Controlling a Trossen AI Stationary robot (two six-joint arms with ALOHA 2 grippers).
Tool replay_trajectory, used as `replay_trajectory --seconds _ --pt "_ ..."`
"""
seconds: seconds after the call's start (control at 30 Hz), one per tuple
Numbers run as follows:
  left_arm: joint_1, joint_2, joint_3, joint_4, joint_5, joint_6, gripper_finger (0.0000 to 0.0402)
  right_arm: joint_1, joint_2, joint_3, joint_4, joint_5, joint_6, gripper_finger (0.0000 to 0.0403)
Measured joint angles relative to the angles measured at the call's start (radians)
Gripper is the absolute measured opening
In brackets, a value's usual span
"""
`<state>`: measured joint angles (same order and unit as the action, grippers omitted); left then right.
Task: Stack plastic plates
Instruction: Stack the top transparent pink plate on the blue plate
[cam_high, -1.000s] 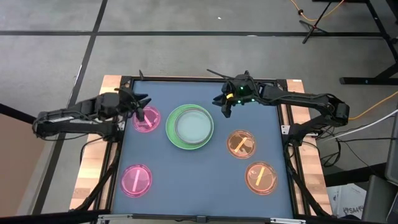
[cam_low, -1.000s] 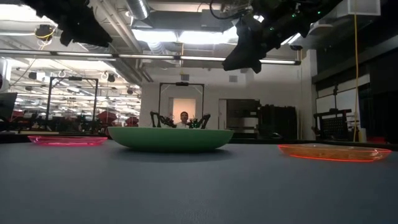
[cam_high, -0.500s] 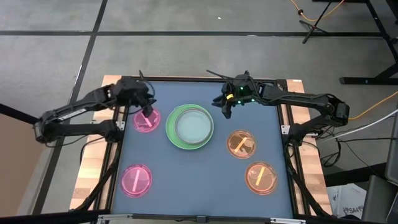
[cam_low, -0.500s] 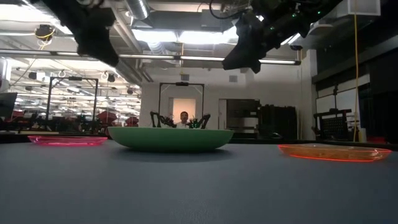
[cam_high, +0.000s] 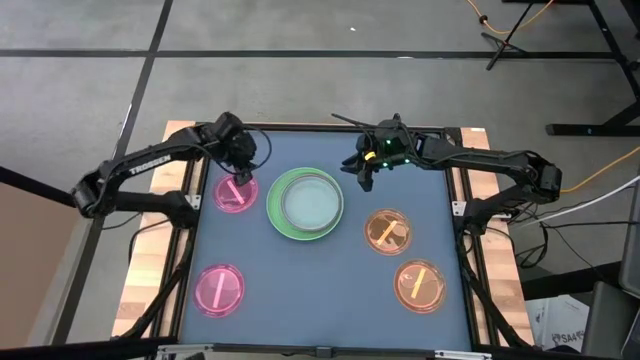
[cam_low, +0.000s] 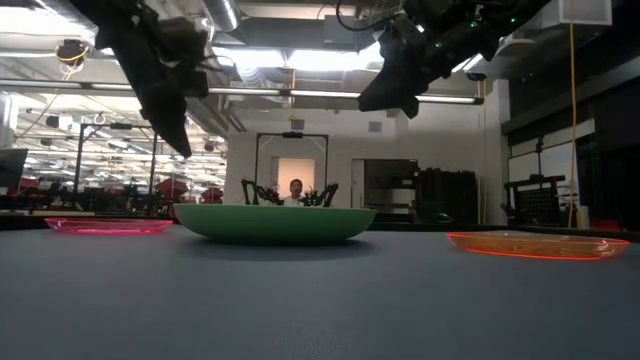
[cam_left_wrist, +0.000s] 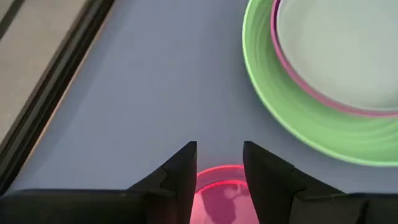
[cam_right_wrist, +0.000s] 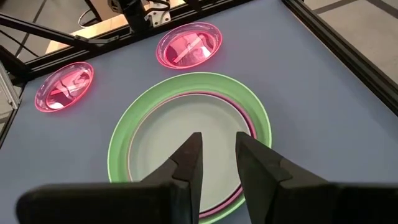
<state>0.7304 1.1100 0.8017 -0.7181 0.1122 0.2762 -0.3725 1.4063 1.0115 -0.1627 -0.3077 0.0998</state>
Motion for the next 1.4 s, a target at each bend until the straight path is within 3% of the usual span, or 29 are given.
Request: replay_trajectory --seconds 0.57,1.0,1.4 --pt "0.089 0.187 0.0 0.0 0.013 0.303 0.0124 0.0 0.0 0.0 -0.036 0.0 0.0 0.0087" --pt "0.102 0.279 0.0 -0.007 0.011 0.391 0.0124 0.0 0.0 0.0 -0.081 0.0 0.0 0.0087" --pt "0.102 0.292 0.0 -0.028 0.011 0.451 0.0124 0.0 0.0 0.0 -0.08 0.0 0.0 0.0087"
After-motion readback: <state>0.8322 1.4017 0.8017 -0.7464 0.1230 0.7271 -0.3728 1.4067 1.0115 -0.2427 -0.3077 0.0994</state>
